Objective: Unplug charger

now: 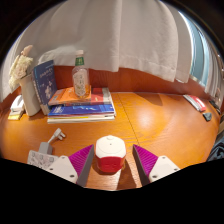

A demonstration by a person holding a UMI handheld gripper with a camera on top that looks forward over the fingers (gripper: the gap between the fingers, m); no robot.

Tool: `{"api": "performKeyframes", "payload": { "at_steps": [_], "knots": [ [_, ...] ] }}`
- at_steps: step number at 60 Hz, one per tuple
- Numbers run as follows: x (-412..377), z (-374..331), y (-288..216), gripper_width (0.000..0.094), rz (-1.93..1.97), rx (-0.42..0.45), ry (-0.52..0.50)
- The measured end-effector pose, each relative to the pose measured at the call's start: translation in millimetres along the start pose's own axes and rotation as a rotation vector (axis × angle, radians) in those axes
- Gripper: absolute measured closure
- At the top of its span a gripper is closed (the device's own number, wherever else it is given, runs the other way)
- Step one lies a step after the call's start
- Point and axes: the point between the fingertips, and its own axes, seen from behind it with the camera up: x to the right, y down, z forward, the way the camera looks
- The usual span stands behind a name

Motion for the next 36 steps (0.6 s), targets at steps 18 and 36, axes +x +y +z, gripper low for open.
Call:
{"api": "performKeyframes", "payload": {
  "at_steps": [18,36],
  "knots": [
    [-12,-107,-74,0.0077,0.055,0.192,0.051],
    [-110,-263,-84,0.0095,0.067,0.349,-0.043]
  ]
}}
